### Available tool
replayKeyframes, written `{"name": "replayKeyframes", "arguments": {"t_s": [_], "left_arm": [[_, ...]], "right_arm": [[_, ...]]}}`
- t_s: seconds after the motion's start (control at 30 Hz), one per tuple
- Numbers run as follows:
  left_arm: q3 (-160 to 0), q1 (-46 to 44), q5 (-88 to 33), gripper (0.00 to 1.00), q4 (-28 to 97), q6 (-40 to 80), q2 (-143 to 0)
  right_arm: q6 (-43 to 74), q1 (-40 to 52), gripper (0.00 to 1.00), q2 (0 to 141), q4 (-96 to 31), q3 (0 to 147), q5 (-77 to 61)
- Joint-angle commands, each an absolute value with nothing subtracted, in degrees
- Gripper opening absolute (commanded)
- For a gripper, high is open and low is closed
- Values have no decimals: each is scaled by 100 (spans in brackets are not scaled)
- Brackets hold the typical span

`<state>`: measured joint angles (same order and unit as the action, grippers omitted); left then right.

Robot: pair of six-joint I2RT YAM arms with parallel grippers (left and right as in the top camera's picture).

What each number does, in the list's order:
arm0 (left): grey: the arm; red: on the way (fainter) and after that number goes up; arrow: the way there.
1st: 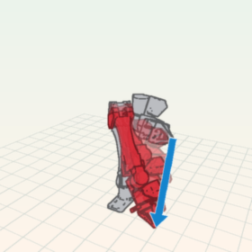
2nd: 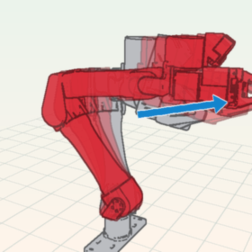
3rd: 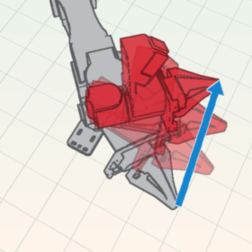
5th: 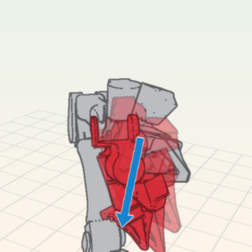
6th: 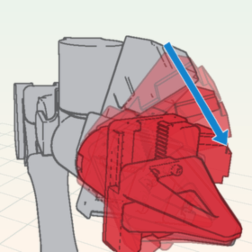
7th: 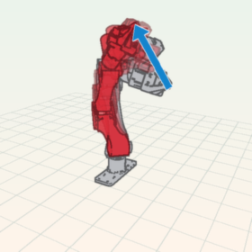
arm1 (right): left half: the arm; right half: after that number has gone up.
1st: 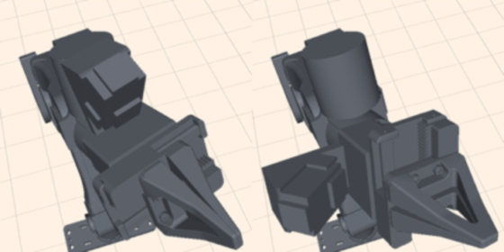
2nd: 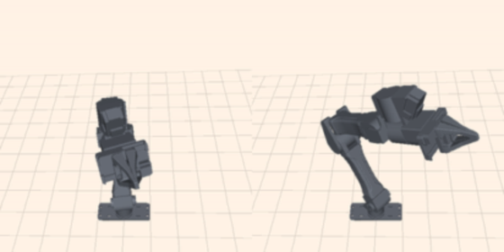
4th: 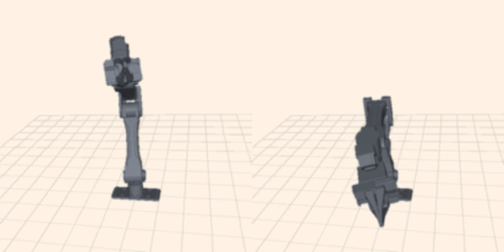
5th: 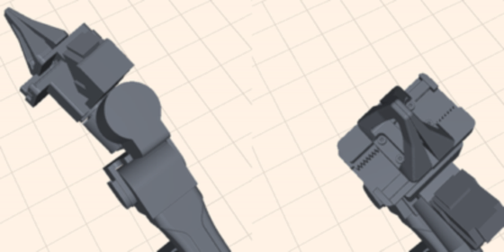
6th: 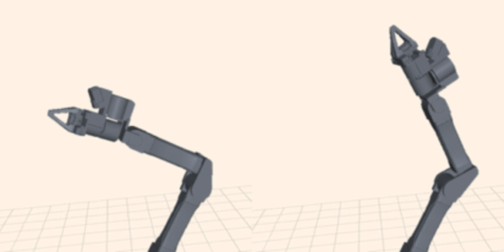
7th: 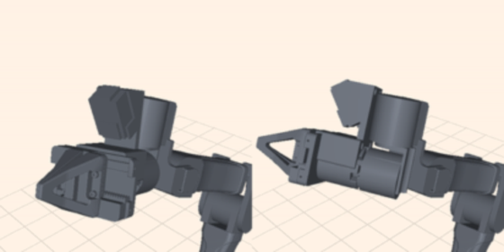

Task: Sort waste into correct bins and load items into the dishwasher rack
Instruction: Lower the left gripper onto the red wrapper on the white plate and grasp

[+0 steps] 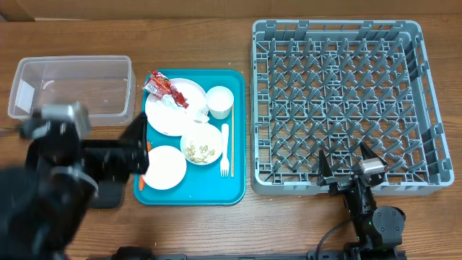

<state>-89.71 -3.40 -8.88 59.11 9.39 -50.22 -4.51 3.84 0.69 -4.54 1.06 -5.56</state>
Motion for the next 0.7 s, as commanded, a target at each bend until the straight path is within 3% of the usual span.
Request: {"name": "replayKeyframes", "arguments": {"t_s": [0.0, 0.13, 0.53, 0.67], "left_arm": [[-10269, -377, -650, 100, 6904, 766, -6200], [-11310, -377, -694, 100, 7977, 768, -7413], [-11373, -379, -819, 100, 8305, 1057, -9306], [-11373, -379, -683, 78, 8377, 1498, -9889]], "right_arm": [[-436, 412, 100, 23, -425, 47, -565], [-436, 412, 100, 23, -425, 47, -565], [-436, 412, 100, 23, -425, 47, -565], [-436, 412, 100, 23, -425, 47, -565]]}}
